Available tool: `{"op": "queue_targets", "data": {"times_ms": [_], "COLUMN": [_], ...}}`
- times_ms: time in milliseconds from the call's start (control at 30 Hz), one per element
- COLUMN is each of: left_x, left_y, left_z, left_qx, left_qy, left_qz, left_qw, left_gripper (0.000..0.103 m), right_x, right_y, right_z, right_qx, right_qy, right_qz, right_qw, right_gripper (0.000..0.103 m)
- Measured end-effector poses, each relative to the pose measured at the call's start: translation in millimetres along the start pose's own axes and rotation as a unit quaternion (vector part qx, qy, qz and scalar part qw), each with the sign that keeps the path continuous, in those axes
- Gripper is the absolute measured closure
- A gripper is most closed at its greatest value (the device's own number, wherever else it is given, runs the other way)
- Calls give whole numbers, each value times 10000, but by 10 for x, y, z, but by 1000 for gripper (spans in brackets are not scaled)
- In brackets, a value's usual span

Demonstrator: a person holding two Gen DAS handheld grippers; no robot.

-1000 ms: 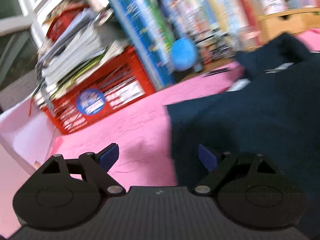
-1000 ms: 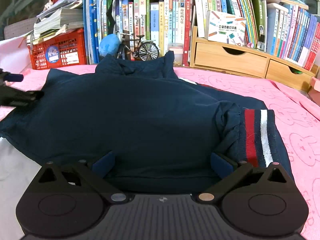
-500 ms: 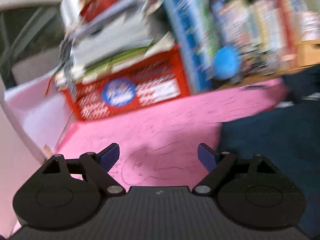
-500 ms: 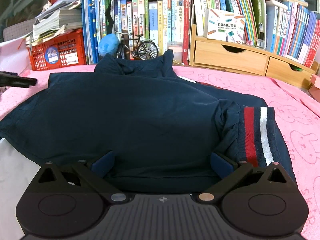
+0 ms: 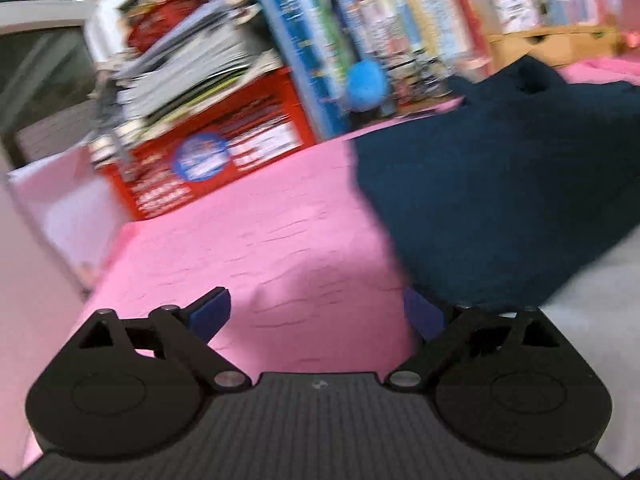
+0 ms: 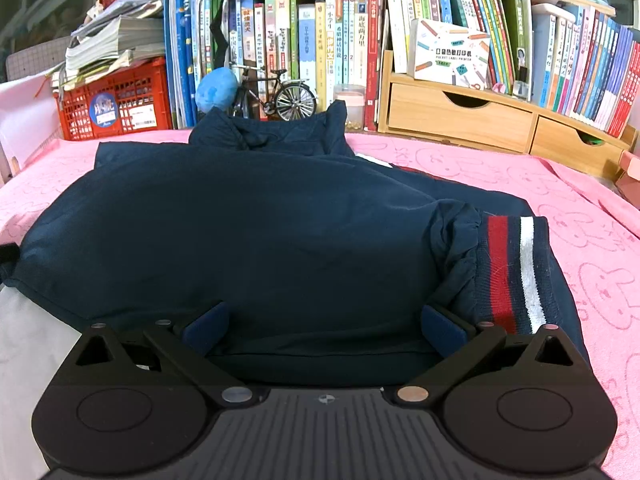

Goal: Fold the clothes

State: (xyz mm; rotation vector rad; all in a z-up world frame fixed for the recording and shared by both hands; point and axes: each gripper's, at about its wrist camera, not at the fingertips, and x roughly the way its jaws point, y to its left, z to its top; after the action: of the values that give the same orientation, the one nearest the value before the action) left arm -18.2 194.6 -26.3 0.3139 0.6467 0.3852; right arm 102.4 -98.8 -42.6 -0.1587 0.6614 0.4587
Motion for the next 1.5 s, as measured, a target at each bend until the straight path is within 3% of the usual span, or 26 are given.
{"op": "queue_targets", "data": {"times_ms": [167,233,333,433,533,633,733,867,1100,1233,1400,1500], "left_x": [-66,-271,-479,-434,-160,-149,-300,-768,-1254,-1443,-1712,-1894], "left_y": [169,174,-42,-350,-469,-398,-395,-515,-754,-836,-900,-966], "left_z": [-25,44,150,191,129,17,-40,-126,-354,-564,-796,-960], "left_qx": [-184,-397,-176,212,275,49,-99,-268,-828,-1154,-1303,-1206], "left_qy": [31,-256,-581,-628,-191,-104,2,-109,163,245,454,700], "left_qz": [430,-30,-592,-658,-416,-294,-251,-814,-1483,-1461,-1527,-1452], "left_qw": [9989,9989,9964,9956,9986,9995,9996,9963,9853,9822,9786,9795], "left_gripper": [16,16,14,14,14,12,13,13,12,10,9,9], "right_x": [-207,-324,-477,-548,-587,-634,-780,-1054,-1572,-1817,-1931,-2164], "right_y": [84,87,34,-12,-66,-163,-304,-339,52,200,343,482], "right_z": [-68,-97,-121,-172,-308,-528,-733,-1018,-1498,-1697,-1906,-2105], "right_qx": [5,76,287,328,131,-102,209,748,641,639,697,754], "right_qy": [-274,-400,-513,-454,-272,-140,-186,-388,-732,-788,-90,-122], "right_qz": [-229,-184,-31,-172,-452,-729,-573,-447,-809,-736,-666,-551], "right_qw": [9994,9990,9983,9983,9985,9972,9980,9954,9920,9921,9953,9956], "right_gripper": [0,0,0,0,0,0,0,0,0,0,0,0]}}
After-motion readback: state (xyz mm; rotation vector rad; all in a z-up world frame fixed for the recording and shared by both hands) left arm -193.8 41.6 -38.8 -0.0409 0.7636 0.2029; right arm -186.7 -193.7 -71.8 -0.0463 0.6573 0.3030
